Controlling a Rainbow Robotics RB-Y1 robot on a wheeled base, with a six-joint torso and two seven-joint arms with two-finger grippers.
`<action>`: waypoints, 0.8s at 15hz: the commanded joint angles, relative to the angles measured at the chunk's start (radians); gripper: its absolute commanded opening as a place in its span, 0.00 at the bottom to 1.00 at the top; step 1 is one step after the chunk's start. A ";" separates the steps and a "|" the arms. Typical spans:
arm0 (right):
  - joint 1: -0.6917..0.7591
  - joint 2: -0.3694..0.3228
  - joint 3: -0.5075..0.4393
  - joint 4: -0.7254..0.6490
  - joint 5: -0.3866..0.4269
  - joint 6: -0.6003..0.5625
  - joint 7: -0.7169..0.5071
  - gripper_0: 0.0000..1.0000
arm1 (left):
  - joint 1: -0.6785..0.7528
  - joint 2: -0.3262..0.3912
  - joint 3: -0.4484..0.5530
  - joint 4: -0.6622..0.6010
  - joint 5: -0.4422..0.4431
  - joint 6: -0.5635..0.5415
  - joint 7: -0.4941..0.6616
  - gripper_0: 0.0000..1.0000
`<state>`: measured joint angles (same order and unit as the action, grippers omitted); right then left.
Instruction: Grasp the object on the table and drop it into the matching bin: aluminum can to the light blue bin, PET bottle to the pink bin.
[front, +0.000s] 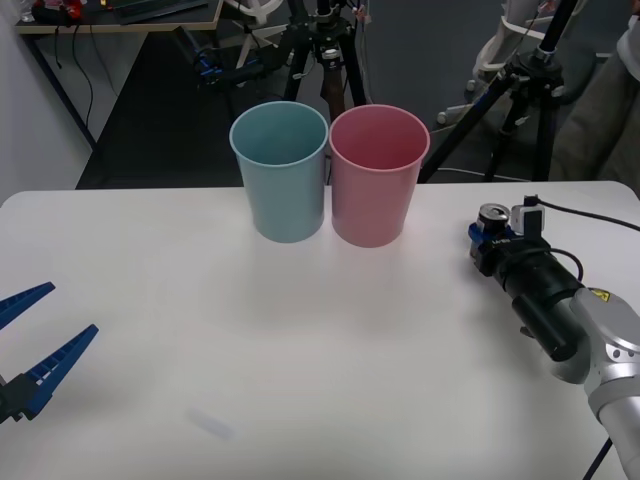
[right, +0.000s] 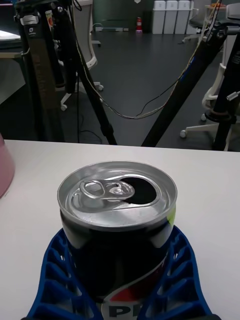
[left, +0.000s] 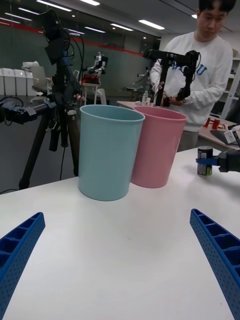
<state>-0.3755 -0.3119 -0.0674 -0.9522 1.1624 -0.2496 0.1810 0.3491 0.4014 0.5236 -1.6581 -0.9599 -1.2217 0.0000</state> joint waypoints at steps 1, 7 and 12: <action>0.007 -0.003 -0.009 -0.011 -0.010 -0.034 0.003 0.00 | 0.000 0.000 0.000 0.000 0.000 0.000 0.000 1.00; 0.181 -0.016 -0.017 -0.301 -0.023 -0.056 -0.009 0.00 | 0.000 0.000 0.000 0.000 0.000 0.000 0.000 1.00; 0.383 -0.036 -0.019 -0.606 -0.102 -0.117 -0.040 0.00 | 0.000 0.000 0.000 0.000 0.000 0.000 0.000 1.00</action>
<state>-0.0230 -0.3438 -0.0858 -1.5164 1.0752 -0.3553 0.1478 0.3491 0.4014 0.5236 -1.6581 -0.9599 -1.2217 0.0000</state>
